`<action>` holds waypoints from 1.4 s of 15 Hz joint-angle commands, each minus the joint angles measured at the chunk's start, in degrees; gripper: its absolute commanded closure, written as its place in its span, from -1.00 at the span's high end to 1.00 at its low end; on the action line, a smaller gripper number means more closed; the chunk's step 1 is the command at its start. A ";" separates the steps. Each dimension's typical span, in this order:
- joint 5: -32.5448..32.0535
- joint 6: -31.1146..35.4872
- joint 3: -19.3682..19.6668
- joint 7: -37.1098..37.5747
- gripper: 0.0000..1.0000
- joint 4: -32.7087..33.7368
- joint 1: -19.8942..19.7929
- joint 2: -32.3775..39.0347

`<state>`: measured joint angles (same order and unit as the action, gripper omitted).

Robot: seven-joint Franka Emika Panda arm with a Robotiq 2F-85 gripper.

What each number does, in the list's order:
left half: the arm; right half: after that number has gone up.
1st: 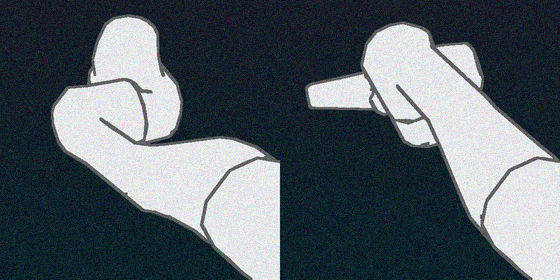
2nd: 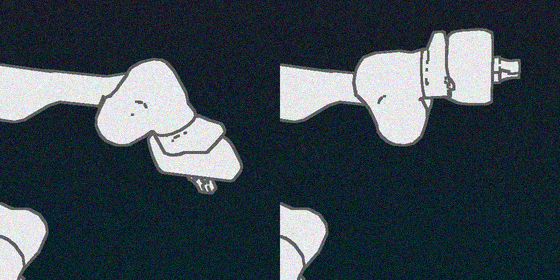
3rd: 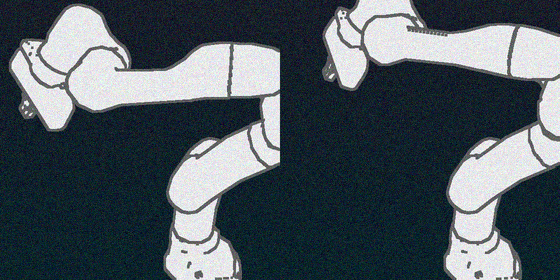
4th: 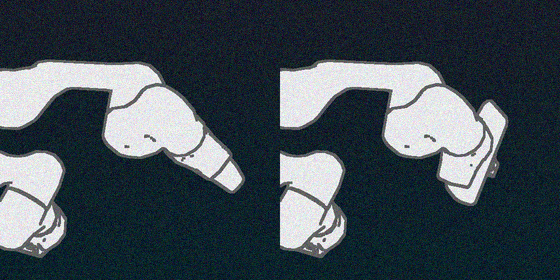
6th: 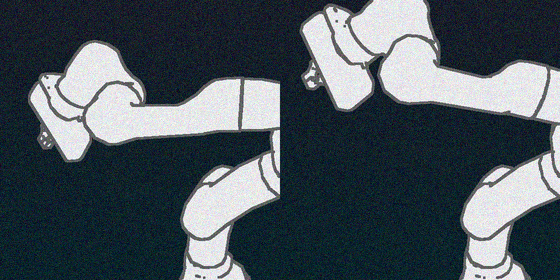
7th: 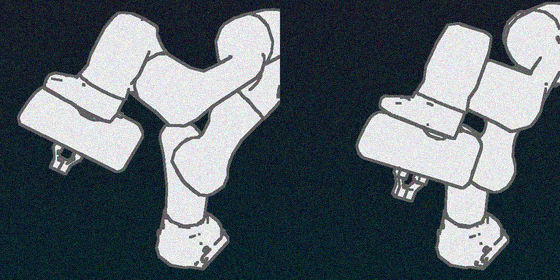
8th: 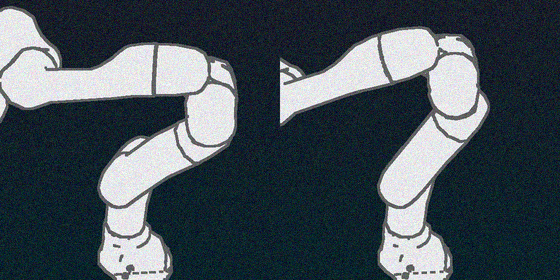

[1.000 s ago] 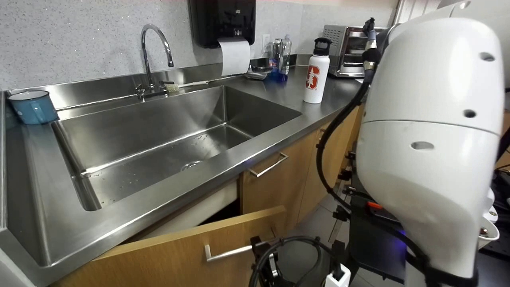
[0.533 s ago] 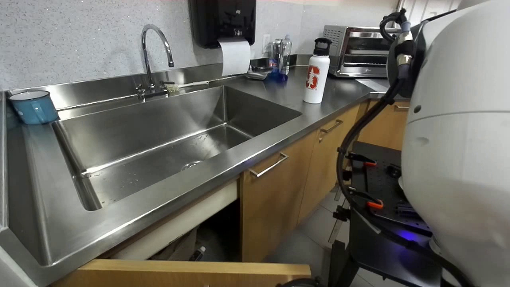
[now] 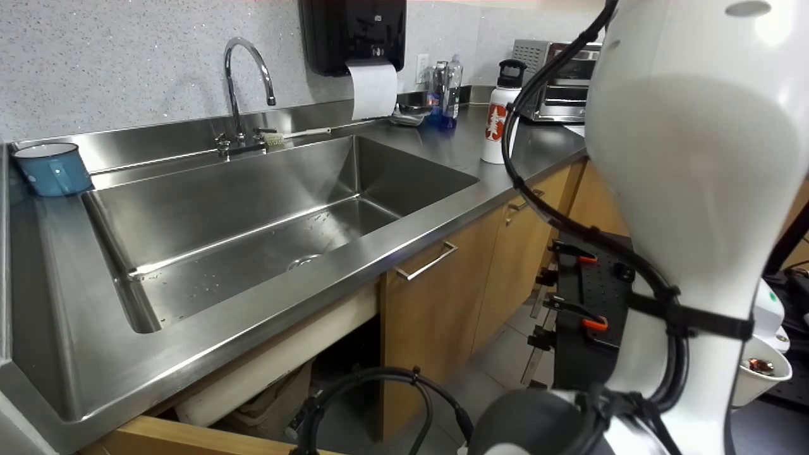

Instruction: Open the left door of the cabinet on the far left

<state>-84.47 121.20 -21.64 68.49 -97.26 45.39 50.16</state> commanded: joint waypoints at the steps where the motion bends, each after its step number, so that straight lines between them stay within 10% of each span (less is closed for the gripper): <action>1: -4.60 11.73 -0.47 4.02 1.00 -12.58 -3.18 -10.88; 21: -3.03 31.49 -4.95 15.75 1.00 -48.78 -10.10 -56.36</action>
<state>-88.51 147.81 -26.80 83.59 -138.95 37.46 2.74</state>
